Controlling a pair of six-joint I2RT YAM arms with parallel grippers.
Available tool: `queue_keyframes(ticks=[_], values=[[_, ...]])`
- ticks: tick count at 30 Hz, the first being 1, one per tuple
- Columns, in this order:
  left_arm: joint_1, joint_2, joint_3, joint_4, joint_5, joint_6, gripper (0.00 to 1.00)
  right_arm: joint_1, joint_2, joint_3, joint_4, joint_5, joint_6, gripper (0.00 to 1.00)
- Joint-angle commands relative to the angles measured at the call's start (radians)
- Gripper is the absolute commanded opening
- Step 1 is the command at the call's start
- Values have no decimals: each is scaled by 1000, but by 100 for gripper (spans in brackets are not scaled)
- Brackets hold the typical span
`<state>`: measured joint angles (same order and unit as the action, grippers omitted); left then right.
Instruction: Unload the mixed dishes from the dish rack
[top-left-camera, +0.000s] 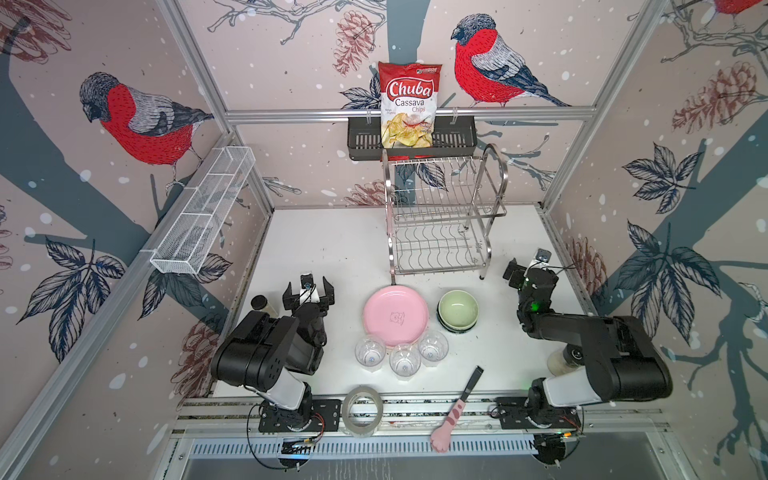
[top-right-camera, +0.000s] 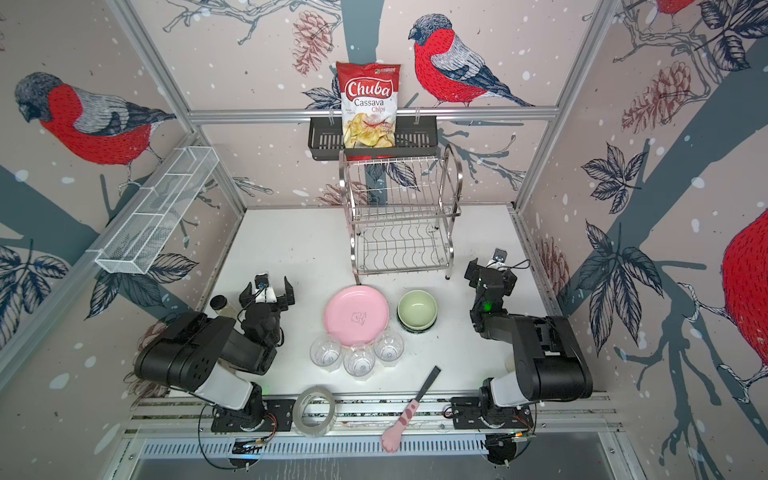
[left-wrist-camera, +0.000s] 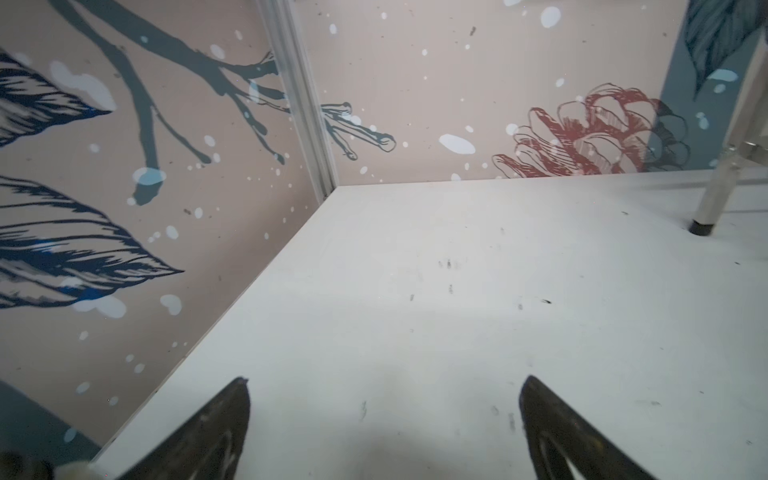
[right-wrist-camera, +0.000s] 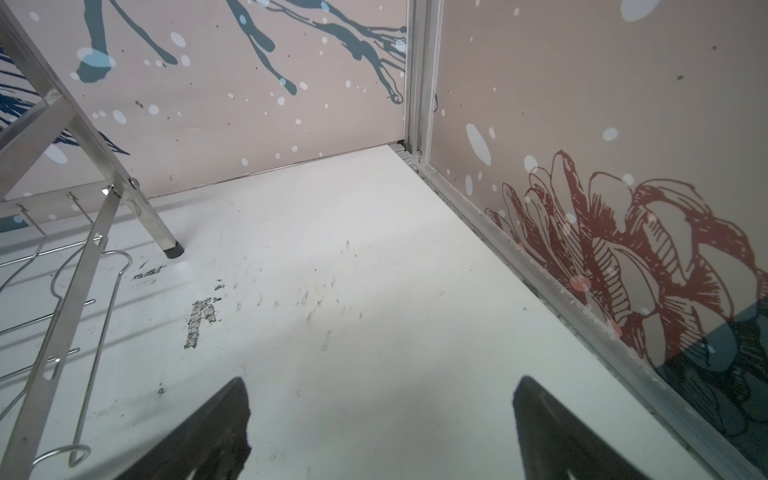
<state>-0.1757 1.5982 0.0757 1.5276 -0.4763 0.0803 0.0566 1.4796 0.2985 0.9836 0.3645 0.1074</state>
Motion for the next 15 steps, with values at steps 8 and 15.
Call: queue_keyframes(ticks=[8,15], values=[[79,-27,135,-149,161,-62,100,-55,23,-62,209,-270,-33,99],[124,-38,155,-210,247,-88,100,-57,24,-58,205,-271,-33,99]])
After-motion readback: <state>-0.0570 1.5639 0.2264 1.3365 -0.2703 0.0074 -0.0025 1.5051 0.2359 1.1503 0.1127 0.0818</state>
